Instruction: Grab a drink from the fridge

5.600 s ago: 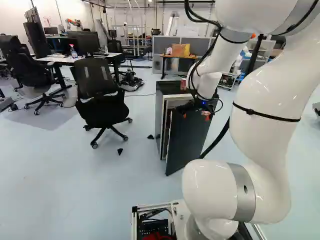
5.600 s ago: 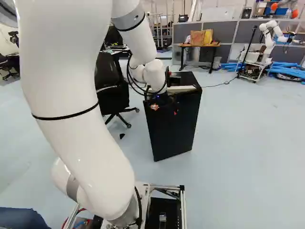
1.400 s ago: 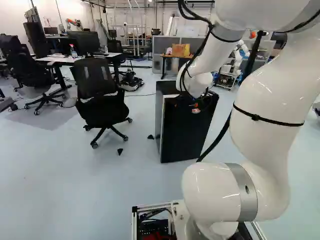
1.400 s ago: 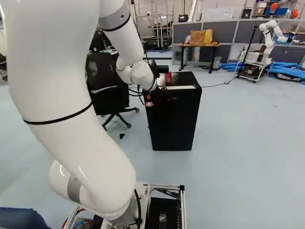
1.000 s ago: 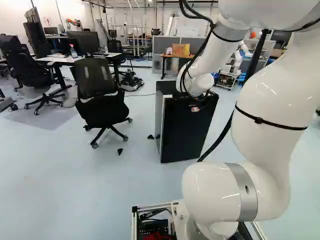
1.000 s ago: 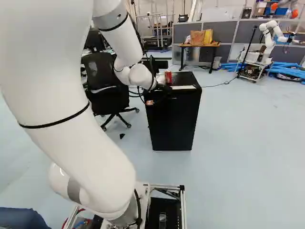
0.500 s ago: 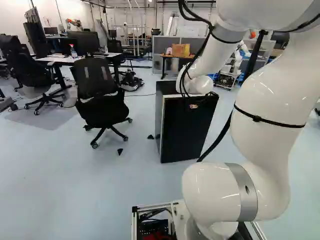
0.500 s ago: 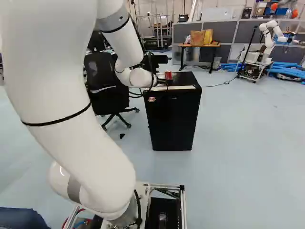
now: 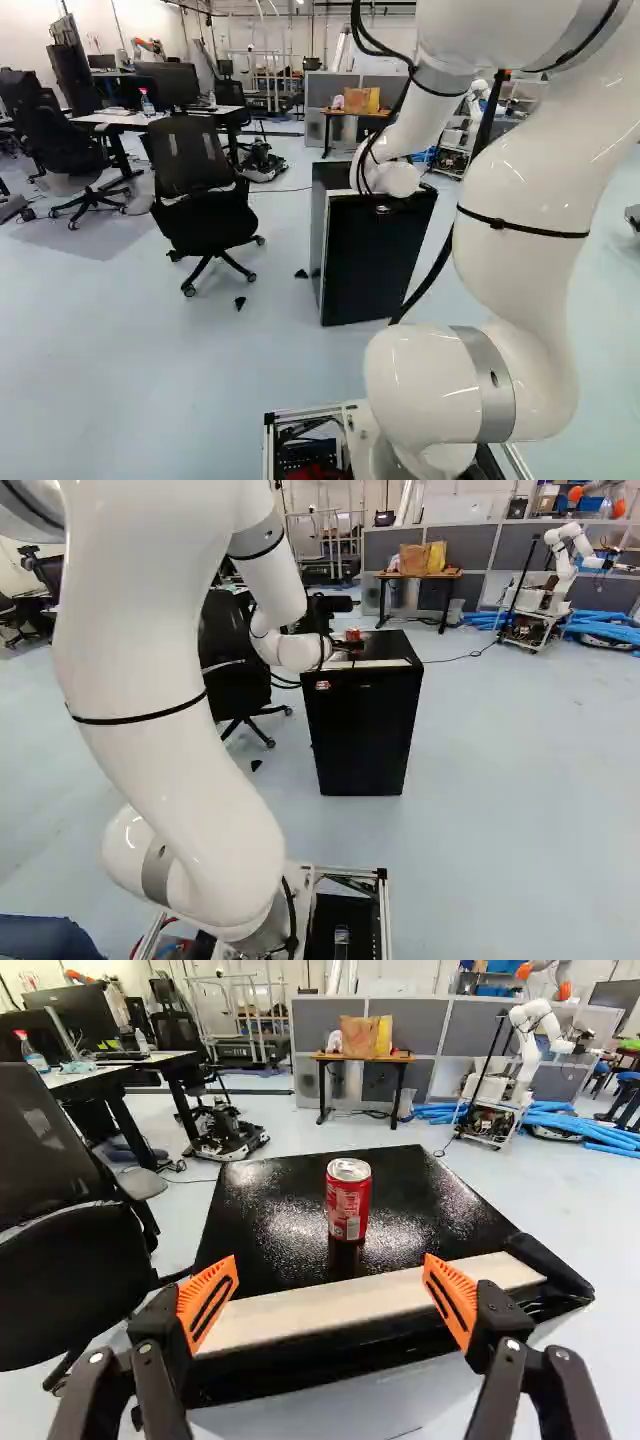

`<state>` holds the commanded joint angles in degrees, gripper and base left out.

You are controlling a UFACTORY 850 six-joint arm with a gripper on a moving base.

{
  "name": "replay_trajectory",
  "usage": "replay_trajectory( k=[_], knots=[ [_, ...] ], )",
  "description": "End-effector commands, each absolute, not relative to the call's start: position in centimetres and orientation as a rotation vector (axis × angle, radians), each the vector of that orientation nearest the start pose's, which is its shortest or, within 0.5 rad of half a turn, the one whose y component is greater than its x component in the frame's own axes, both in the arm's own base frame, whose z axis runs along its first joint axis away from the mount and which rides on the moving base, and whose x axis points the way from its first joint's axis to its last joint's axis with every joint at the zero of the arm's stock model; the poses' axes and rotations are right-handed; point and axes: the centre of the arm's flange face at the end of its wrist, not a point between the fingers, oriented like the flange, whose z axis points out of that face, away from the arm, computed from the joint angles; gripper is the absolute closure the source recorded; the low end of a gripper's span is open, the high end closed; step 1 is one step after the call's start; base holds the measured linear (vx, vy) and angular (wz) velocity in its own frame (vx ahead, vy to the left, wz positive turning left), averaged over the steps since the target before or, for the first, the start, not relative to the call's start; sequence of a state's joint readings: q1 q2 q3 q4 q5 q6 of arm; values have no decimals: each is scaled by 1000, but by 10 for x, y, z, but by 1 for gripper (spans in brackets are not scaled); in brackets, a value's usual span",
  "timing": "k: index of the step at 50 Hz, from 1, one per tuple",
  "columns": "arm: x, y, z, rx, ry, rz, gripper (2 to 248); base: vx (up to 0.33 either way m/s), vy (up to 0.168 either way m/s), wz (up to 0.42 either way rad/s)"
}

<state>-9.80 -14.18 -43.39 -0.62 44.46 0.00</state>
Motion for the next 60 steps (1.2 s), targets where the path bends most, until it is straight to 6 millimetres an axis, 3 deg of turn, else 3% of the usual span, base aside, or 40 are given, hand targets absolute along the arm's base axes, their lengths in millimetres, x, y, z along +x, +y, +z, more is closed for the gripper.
replay_trajectory(
  k=[30,60],
  knots=[
    [562,-108,391,-2516,225,-2062,3,0,0,0],
    [616,-134,352,-2505,254,-2098,3,0,0,0]
  ],
)
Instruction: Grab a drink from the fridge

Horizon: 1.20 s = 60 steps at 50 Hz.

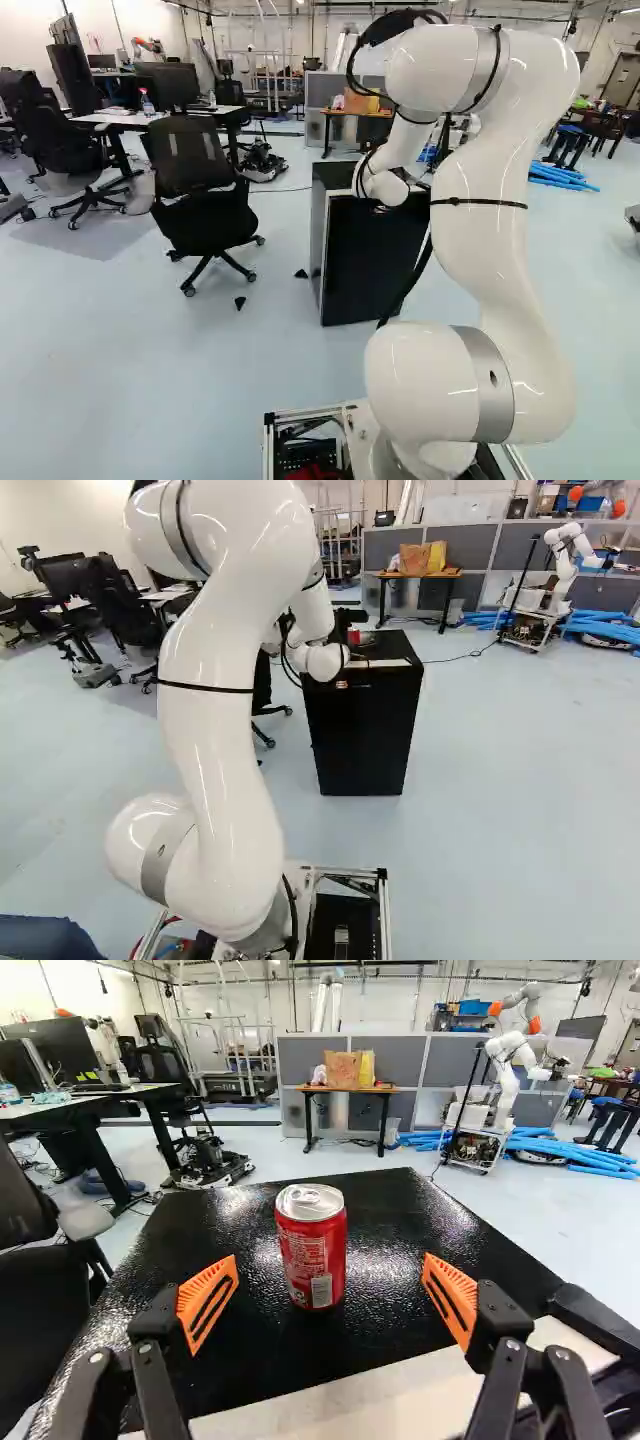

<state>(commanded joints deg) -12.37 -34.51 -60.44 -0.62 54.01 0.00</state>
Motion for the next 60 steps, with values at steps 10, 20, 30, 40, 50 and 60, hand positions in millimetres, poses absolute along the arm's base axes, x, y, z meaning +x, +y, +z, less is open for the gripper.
replay_trajectory(
  k=[10,20,30,40,50,60],
  knots=[
    [636,-138,339,-2480,250,-2130,3,0,0,0],
    [655,-141,332,-2458,245,-2157,3,0,0,0],
    [659,-142,332,-2454,245,-2162,3,0,0,0],
    [659,-142,332,-2454,245,-2162,4,0,0,0],
    [659,-142,332,-2454,245,-2162,75,0,0,0],
    [659,-142,332,-2454,245,-2162,149,0,0,0]
  ],
)
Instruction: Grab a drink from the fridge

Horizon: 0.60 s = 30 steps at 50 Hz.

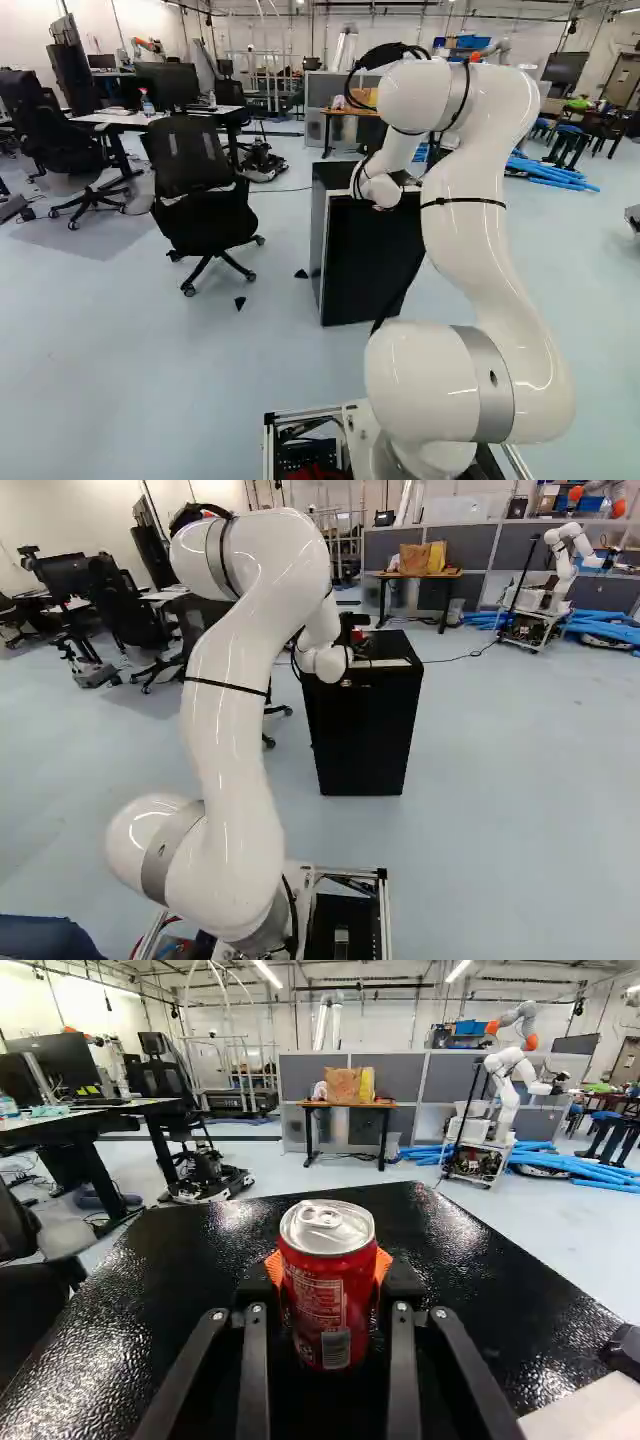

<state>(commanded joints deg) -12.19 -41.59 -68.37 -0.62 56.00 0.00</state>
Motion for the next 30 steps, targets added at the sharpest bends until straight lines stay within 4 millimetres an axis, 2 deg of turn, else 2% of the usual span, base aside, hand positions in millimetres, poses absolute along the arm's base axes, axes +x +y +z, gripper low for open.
replay_trajectory(
  k=[30],
  knots=[
    [659,-141,361,-2411,240,-2216,151,0,0,0]
  ],
)
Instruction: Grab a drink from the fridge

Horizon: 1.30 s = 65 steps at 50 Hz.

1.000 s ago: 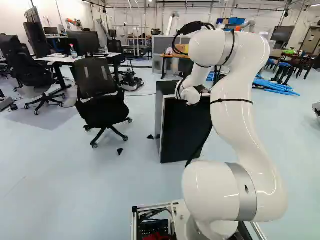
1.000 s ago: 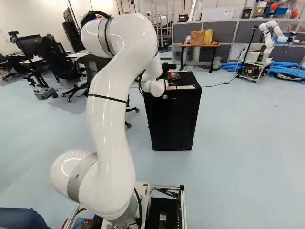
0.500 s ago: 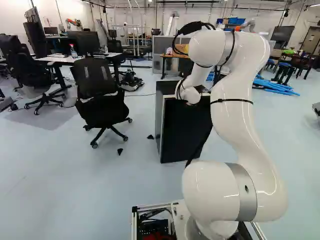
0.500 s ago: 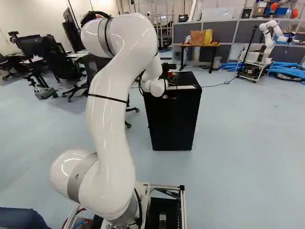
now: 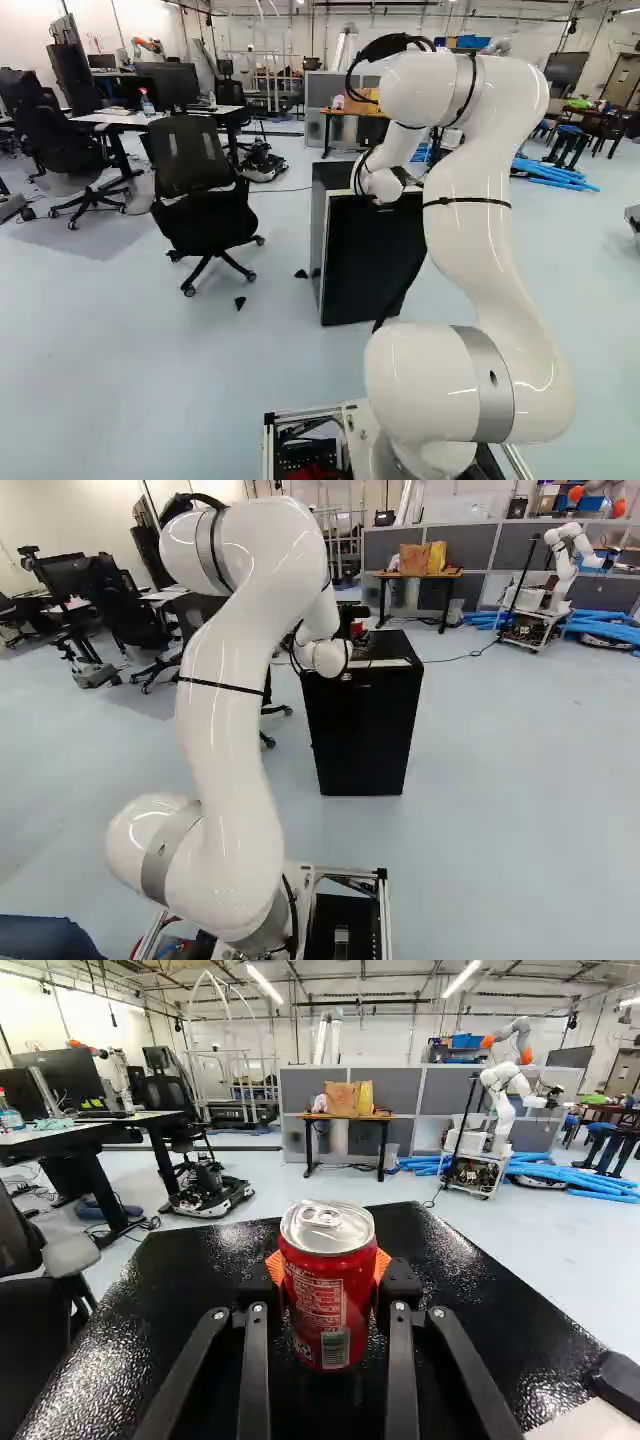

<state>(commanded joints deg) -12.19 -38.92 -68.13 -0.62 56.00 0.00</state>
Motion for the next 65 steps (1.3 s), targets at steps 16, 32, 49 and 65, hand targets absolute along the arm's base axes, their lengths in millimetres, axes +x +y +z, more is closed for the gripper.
replay_trajectory(
  k=[16,32,49,65],
  knots=[
    [658,-141,378,-2385,237,-2246,151,0,0,0],
    [656,-139,379,-2387,235,-2243,151,0,0,0],
    [644,-131,384,-2394,227,-2226,151,0,0,0],
    [623,-119,392,-2406,213,-2199,151,0,0,0]
  ],
)
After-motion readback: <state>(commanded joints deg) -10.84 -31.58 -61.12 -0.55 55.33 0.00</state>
